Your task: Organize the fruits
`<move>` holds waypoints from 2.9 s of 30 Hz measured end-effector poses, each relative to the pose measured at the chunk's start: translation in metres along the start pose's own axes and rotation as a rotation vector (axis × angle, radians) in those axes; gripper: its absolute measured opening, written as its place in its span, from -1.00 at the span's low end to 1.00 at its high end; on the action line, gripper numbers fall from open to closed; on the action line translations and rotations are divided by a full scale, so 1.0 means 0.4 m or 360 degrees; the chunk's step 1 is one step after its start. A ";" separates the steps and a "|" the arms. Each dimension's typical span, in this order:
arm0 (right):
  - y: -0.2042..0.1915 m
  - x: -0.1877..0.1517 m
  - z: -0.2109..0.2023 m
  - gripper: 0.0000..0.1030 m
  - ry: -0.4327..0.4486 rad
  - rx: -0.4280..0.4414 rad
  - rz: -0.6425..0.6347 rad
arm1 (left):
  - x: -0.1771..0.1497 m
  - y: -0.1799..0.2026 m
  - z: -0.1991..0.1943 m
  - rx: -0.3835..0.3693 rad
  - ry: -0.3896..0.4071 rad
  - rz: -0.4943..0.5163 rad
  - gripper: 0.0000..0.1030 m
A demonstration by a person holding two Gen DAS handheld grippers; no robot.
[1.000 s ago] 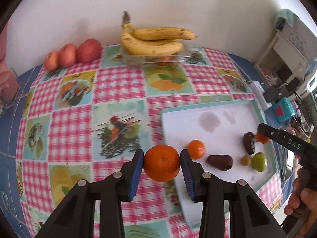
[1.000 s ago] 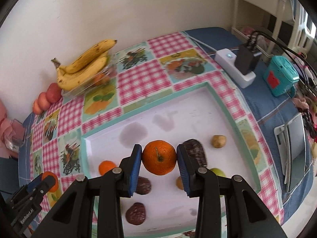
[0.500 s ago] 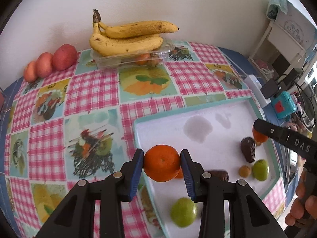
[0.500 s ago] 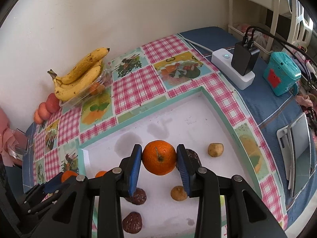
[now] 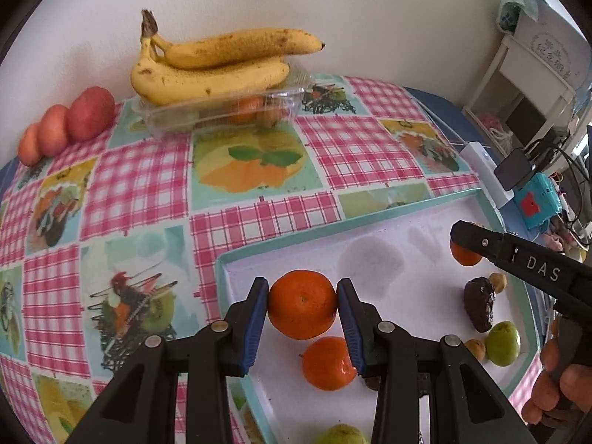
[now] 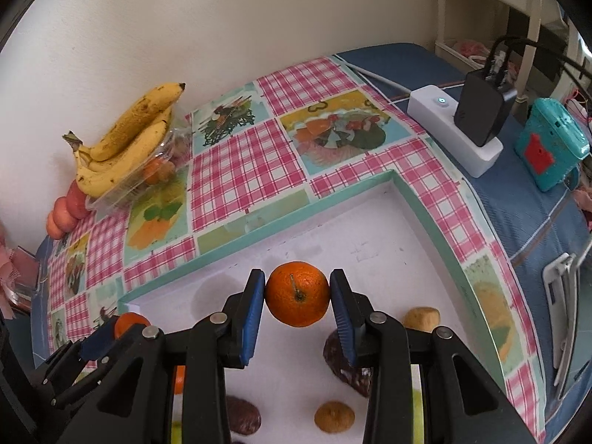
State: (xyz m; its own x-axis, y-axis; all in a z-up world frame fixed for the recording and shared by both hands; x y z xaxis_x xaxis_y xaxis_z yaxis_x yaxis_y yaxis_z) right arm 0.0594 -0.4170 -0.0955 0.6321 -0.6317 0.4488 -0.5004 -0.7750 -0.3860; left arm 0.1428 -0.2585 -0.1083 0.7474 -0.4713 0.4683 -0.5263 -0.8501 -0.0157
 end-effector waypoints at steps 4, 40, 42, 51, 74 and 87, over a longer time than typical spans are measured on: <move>-0.003 0.004 0.026 -0.27 -0.0008 -0.0003 -0.0013 | 0.004 0.000 0.013 0.0007 -0.0005 -0.0004 -0.21; -0.017 0.003 0.044 -0.06 -0.0064 -0.0079 -0.0074 | 0.006 -0.001 -0.006 0.0063 -0.0019 0.0041 -0.09; -0.020 0.002 0.032 -0.06 -0.0062 -0.0085 -0.0082 | 0.004 -0.009 -0.026 0.0078 -0.0006 0.0050 -0.07; -0.051 -0.024 -0.031 0.24 -0.0056 -0.0112 -0.0136 | -0.028 -0.121 -0.068 0.0202 -0.0072 -0.0159 0.37; -0.190 -0.237 -0.111 0.71 -0.0114 -0.0070 -0.0411 | -0.223 -0.301 -0.215 0.0453 -0.0045 -0.0430 1.00; -0.215 -0.298 -0.171 0.71 -0.0122 -0.0047 -0.0463 | -0.297 -0.344 -0.320 0.0544 0.0021 -0.0503 1.00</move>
State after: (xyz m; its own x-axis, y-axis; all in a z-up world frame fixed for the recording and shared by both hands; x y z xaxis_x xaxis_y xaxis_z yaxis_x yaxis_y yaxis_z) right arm -0.0135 -0.2765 -0.0605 0.7937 -0.3807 0.4745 -0.3080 -0.9241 -0.2262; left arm 0.0744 -0.0556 -0.0486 0.8431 -0.1756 0.5083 -0.1081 -0.9812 -0.1596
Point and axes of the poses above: each gripper's, at about its wrist camera, not at the fingertips, and z roughly the way its jaws point, y to its right, x to its top, the point moved 4 cm from there along z, roughly the way its jaws point, and after that the axes turned 13 degrees about x, right-handed, at the moved point
